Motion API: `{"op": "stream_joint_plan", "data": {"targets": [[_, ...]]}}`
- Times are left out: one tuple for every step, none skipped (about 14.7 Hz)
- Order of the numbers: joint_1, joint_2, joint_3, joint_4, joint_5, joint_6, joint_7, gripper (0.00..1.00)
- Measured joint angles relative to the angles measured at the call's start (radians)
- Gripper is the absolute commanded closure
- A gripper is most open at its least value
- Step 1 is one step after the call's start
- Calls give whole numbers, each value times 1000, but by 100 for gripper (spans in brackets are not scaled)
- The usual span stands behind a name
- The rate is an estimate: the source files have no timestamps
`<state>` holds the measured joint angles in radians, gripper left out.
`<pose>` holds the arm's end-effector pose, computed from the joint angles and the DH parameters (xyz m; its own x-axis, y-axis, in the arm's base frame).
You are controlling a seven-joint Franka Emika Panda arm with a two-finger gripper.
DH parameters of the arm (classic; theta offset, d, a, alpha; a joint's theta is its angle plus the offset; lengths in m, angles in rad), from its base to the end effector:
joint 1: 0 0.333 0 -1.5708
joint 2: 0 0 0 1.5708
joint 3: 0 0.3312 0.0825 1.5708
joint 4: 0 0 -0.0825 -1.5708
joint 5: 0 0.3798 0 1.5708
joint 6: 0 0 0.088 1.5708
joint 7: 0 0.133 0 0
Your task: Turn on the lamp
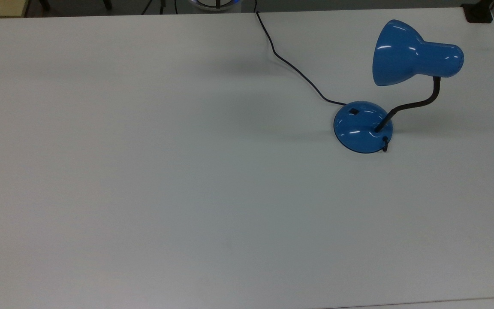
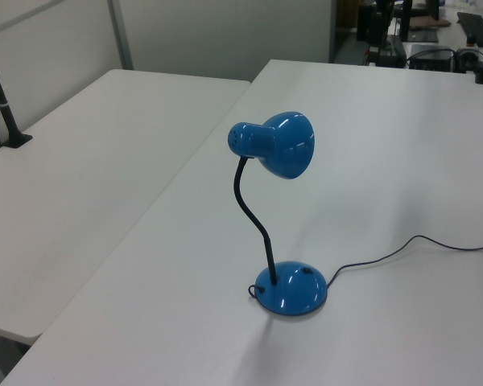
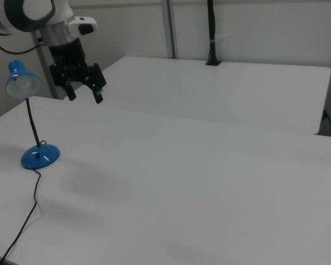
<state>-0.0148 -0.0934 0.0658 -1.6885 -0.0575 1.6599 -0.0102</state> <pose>0.5290 0.0214 0.6168 0.9958 0.0663 0.0637 0.0622 -0.9960 0.0642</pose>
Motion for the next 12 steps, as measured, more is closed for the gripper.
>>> {"op": "stream_joint_plan", "data": {"targets": [[2, 3, 0, 0, 0, 0, 0, 0], [2, 3, 0, 0, 6, 0, 0, 0], [2, 3, 0, 0, 16, 0, 0, 0], [3, 3, 0, 0, 19, 0, 0, 0], [3, 3, 0, 0, 21, 0, 0, 0], [3, 3, 0, 0, 21, 0, 0, 0], [3, 3, 0, 0, 21, 0, 0, 0], [3, 3, 0, 0, 21, 0, 0, 0], [3, 3, 0, 0, 21, 0, 0, 0], [3, 3, 0, 0, 21, 0, 0, 0], [3, 3, 0, 0, 21, 0, 0, 0], [3, 3, 0, 0, 21, 0, 0, 0]]}}
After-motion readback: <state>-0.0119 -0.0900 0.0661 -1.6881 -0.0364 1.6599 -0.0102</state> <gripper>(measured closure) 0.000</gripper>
